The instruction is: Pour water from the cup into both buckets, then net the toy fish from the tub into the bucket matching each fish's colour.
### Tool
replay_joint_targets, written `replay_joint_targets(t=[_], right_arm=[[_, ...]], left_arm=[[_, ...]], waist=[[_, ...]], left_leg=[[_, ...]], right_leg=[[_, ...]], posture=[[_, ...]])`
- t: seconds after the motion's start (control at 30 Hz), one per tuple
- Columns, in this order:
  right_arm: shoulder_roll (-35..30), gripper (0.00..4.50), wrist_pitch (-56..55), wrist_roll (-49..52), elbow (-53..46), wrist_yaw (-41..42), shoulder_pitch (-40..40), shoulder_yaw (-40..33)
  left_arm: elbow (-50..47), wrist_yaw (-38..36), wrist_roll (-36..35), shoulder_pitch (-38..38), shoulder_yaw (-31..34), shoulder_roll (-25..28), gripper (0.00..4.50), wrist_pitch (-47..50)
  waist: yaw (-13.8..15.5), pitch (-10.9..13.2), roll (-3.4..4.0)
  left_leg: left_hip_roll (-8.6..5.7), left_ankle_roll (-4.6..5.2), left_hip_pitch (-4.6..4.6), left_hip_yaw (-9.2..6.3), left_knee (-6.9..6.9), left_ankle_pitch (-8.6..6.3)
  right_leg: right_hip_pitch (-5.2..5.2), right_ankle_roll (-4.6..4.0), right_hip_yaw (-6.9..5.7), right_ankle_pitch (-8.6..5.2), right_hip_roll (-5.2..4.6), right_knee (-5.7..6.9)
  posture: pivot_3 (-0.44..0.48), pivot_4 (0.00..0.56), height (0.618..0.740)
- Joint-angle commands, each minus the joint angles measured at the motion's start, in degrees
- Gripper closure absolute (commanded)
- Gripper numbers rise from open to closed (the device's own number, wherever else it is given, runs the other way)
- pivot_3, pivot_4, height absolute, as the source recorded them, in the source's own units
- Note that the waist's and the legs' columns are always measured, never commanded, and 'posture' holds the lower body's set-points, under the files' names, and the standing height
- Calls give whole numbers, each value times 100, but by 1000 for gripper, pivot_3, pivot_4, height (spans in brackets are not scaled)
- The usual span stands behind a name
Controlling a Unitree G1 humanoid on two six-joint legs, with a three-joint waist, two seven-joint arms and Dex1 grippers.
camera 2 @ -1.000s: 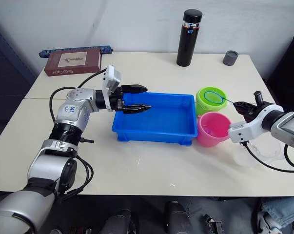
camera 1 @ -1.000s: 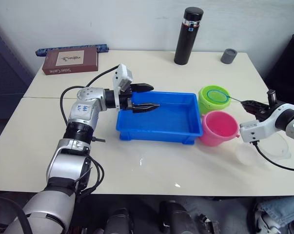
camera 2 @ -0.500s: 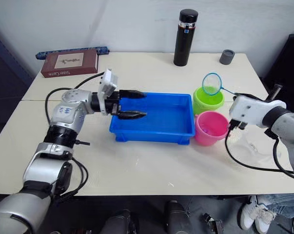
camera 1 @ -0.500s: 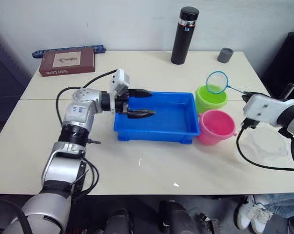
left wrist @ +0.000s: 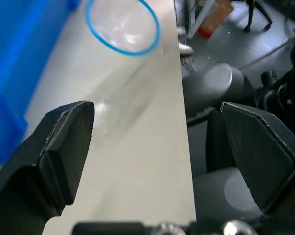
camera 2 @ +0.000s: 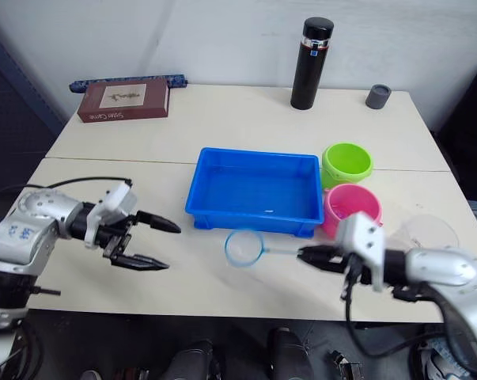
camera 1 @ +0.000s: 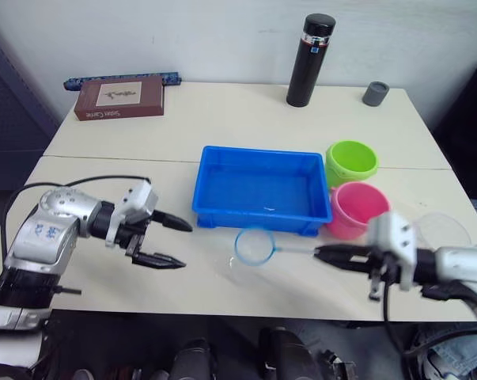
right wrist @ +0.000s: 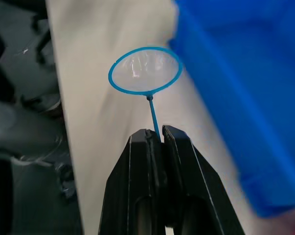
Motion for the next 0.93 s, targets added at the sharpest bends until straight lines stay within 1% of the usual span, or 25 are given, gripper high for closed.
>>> replay_joint_targets(t=[0.03,0.13,0.2,0.23,0.27,0.33,0.37,0.4,0.43,0.47,0.53,0.6,0.63,0.7,0.73,0.77,0.83,0.93], right_arm=[[293,4500,-1052,-936,679,-67,-163,637],[446,4500,-1534,-1315,1183,-83,-247,876],[456,3626,-1586,-1395,1343,-108,-214,853],[462,3301,-1510,-1364,1348,-158,-167,768],[451,2873,-1372,-1244,1272,-238,-96,557],[405,1849,-986,-878,1005,-398,84,1],[382,1495,-725,-653,826,-486,182,-344],[366,1009,-459,-416,637,-557,315,-717],[357,398,-262,-260,496,-603,407,-967],[363,18,-36,-80,314,-666,619,-1418],[411,18,404,284,-17,-737,1095,-2417],[520,18,854,673,-235,-760,1608,-3589],[546,18,1004,807,-296,-777,1768,-3944],[680,18,1279,913,-103,-789,2224,-5101],[722,18,1352,944,-17,-784,2393,-5476],[754,18,1396,968,75,-764,2529,-5776],[797,18,1409,983,234,-783,2677,-6110],[906,18,1267,808,370,-826,2886,-6274]], left_arm=[[-343,334,71,207,202,53,39,-230],[-413,628,5,309,270,-11,39,-149],[-423,782,-141,309,362,-54,0,41],[-386,843,-224,284,421,-72,0,146],[-310,916,-347,227,511,-108,0,279],[-194,1042,-566,110,650,-174,0,557],[-120,1068,-667,56,708,-196,0,673],[-45,1084,-751,7,762,-219,0,742],[5,1094,-807,-26,794,-231,0,782],[134,1121,-872,-110,850,-266,0,846],[454,1186,-953,-337,944,-324,0,941],[907,1230,-951,-640,1018,-367,0,930],[1057,1232,-941,-738,1029,-376,0,919],[1692,1212,-764,-1083,1027,-390,0,666],[1939,1184,-686,-1209,1012,-392,0,552],[2149,1164,-610,-1317,984,-398,0,432],[2471,1124,-484,-1482,919,-427,0,221],[2734,988,-451,-1697,866,-544,0,41]], waist=[[0,0,0],[1,0,0],[4,0,0],[5,0,0],[6,0,0],[9,0,0],[14,0,0],[19,0,0],[12,-1,-1],[13,-1,-2],[28,-1,-1],[85,-1,-1],[103,-2,-4],[123,-5,-8],[142,-7,-12],[146,-8,-12],[124,-11,-16],[92,-11,-17]], left_leg=[[-1,0,-1,0,2,0],[-2,1,3,8,1,0],[1,1,1,7,1,0],[1,1,2,7,1,0],[1,1,1,7,1,0],[4,0,1,7,2,0],[4,0,1,5,2,0],[4,0,0,5,2,0],[4,0,0,5,3,0],[5,0,3,5,3,0],[8,-1,4,3,1,0],[6,-2,-1,0,-2,-1],[4,-2,-2,-2,-3,-1],[-1,-1,1,4,-4,-1],[-8,1,0,8,-4,-1],[-24,2,4,10,-5,-2],[-34,3,7,12,-14,-3],[-34,3,7,14,-14,-3]], right_leg=[[-1,0,-1,0,-1,1],[-5,0,-4,0,-1,4],[-5,0,-6,0,-1,10],[-5,0,-6,0,-4,12],[-5,0,-6,0,-10,12],[-5,0,-7,0,-26,13],[-5,0,-8,0,-28,13],[-5,0,-9,0,-29,15],[-5,0,-9,0,-29,17],[-4,0,-9,0,-28,18],[-2,0,-12,0,-23,14],[-3,0,-16,0,-5,12],[-3,0,-17,0,7,10],[-2,2,-11,1,10,7],[-1,5,-9,3,8,5],[0,7,-7,4,13,-1],[2,7,-2,4,13,-6],[2,7,-1,4,12,-4]], posture=[[0,150,740],[0,150,740],[0,150,740],[0,150,740],[0,150,740],[0,150,740],[0,150,740],[0,150,740],[0,150,740],[0,150,740],[0,150,740],[0,150,740],[0,150,740],[0,150,740],[0,150,740],[0,150,740],[0,150,740],[0,150,740]])
